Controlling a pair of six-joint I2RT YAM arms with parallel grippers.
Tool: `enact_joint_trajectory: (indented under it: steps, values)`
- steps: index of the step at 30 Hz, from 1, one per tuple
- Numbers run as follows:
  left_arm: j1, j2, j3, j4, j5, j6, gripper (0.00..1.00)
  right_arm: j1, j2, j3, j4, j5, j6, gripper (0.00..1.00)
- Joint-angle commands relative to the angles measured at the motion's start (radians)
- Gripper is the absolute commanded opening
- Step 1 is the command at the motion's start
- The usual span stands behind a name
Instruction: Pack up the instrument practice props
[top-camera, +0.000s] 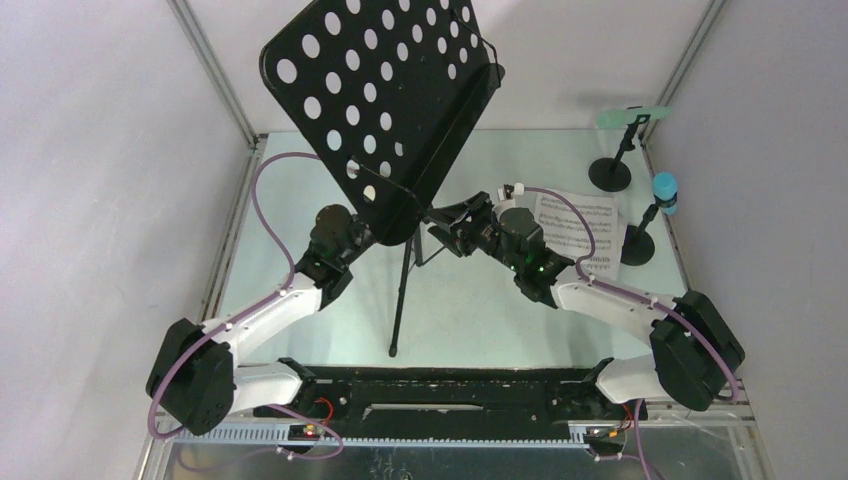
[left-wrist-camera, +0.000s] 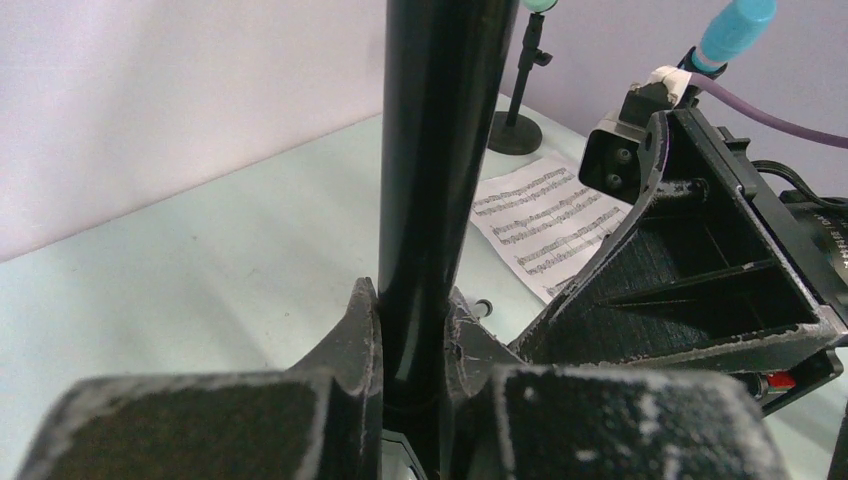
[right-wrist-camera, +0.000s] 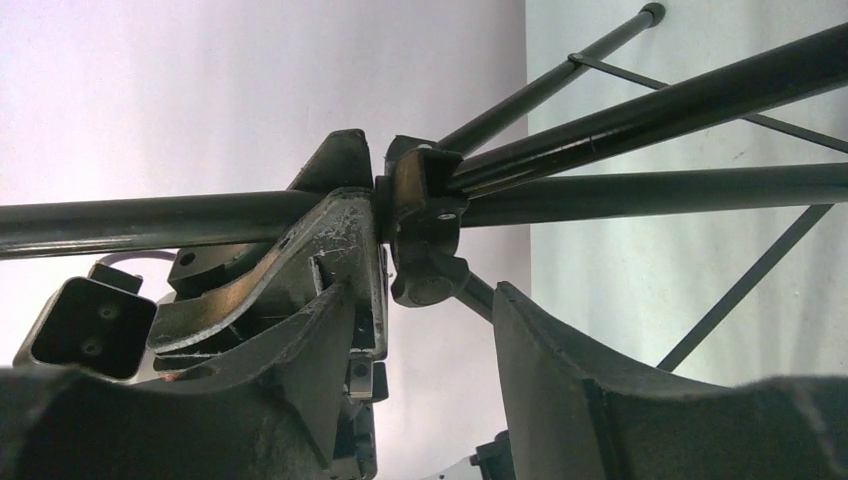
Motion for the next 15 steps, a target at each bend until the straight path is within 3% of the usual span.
enact_joint_trajectory:
  steps: [1,9,15]
  values:
    - [-0.032,0.038,-0.013,-0.217,0.082,-0.057,0.00,-0.012,0.012,0.006,0.050,0.005,0.036,0.60]
    - [-0.032,0.040,-0.011,-0.217,0.084,-0.056,0.00,-0.017,0.055,0.008,0.085,-0.024,0.056,0.51]
    - [-0.032,0.041,-0.014,-0.216,0.085,-0.054,0.00,-0.014,0.078,0.006,0.118,-0.055,0.060,0.38]
